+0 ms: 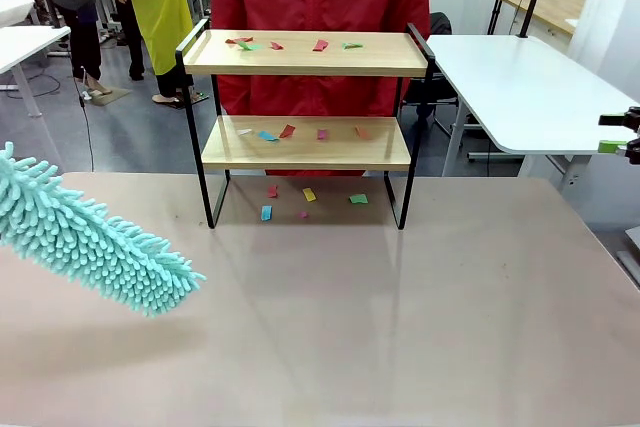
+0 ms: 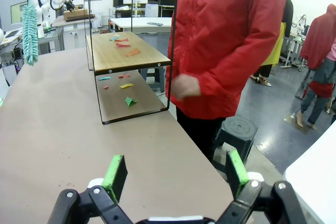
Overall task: Clean the shelf.
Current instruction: Clean the specific section of the Shelf indicated by the human with the Duster.
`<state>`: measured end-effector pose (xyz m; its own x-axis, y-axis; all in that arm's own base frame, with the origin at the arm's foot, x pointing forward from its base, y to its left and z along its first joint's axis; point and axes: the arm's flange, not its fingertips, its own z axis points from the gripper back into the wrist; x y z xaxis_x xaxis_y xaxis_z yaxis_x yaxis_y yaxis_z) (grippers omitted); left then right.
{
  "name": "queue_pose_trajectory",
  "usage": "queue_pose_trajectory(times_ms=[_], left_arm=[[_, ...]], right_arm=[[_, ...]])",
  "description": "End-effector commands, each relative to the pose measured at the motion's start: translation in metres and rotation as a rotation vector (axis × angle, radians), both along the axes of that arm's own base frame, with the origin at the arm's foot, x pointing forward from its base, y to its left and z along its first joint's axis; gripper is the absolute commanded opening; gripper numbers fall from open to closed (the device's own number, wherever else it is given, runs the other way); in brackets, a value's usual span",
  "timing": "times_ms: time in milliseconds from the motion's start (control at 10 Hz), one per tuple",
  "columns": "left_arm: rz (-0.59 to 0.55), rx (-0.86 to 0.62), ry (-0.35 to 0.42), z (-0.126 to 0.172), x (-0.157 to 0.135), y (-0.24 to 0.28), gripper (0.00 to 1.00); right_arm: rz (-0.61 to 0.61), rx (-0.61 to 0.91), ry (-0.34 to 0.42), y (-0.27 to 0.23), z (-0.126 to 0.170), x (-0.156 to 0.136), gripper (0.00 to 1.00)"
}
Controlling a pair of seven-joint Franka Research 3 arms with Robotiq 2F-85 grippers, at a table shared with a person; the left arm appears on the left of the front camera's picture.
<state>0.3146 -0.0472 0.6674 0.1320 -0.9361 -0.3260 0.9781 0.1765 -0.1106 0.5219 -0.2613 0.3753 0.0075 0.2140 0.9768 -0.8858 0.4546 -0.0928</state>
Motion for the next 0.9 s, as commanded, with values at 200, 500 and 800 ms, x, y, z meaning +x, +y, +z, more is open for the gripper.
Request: queue_pose_trajectory(times_ms=[200,500,800], left_arm=[[0.009,0.0,-0.003,0.0053,-0.0008,0.0003,0.13],[0.009,0.0,-0.003,0.0053,-0.0008,0.0003,0.13],[0.009,0.0,-0.003,0.0053,-0.0008,0.0003,0.13]], right_arm=[[0.004,-0.001,-0.003,0.0028,0.0026,0.0001,1.0],[0.004,-0.001,-0.003,0.0028,0.0026,0.0001,1.0],[0.004,-0.001,-0.003,0.0028,0.0026,0.0001,1.0]])
